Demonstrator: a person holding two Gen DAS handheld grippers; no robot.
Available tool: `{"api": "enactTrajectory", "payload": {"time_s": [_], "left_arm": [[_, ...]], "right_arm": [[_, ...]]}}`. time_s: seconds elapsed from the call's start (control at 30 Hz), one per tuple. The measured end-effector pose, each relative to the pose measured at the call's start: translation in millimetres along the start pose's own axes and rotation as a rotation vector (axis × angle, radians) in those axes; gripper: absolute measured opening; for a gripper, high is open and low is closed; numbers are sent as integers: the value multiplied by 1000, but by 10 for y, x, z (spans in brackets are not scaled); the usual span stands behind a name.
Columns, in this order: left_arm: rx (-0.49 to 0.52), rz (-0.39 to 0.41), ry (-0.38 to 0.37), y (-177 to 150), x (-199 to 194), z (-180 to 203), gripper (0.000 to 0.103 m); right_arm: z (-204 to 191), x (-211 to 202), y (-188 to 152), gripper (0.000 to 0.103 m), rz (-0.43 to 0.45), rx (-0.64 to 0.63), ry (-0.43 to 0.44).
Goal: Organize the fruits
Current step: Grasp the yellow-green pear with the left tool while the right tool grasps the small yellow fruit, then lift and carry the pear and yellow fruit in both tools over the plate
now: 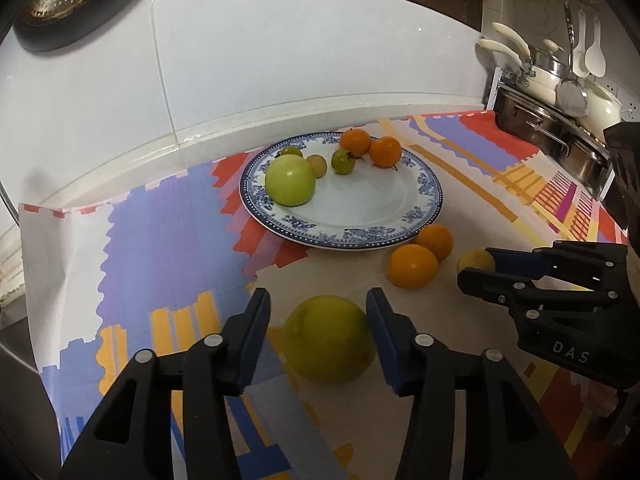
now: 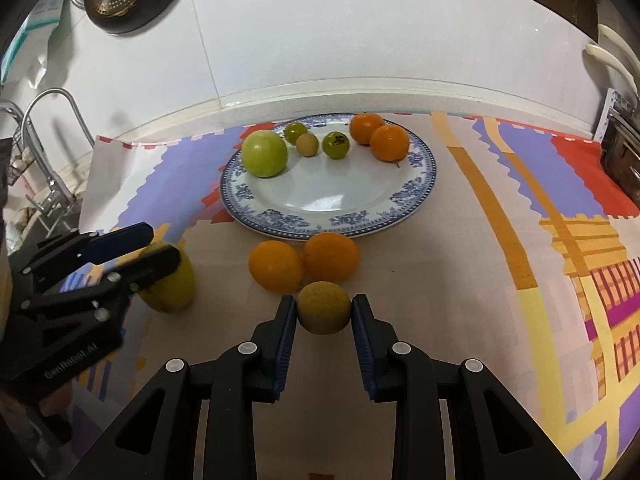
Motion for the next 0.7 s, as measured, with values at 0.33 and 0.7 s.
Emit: {"api": "enactTrajectory", "payload": {"time_s": [0.33,0.7], "left_arm": [[19,-32,-42,-81,58,107,64],[-17,-51,-102,-150,125,181,49]], "right_arm": [[15,-12,-6,30,-2,11,6],[27,-13,-14,30,-6,15,12]]}}
Point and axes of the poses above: each gripper's, at about its wrist camera, not at the fingertips, and x roughly the way its jaws point, z to its right, y to its top, the point moved 7 cm from there along x, roughly the way its jaws point, and after that the axes turned 9 degrees about x, right-handed, at the moved point
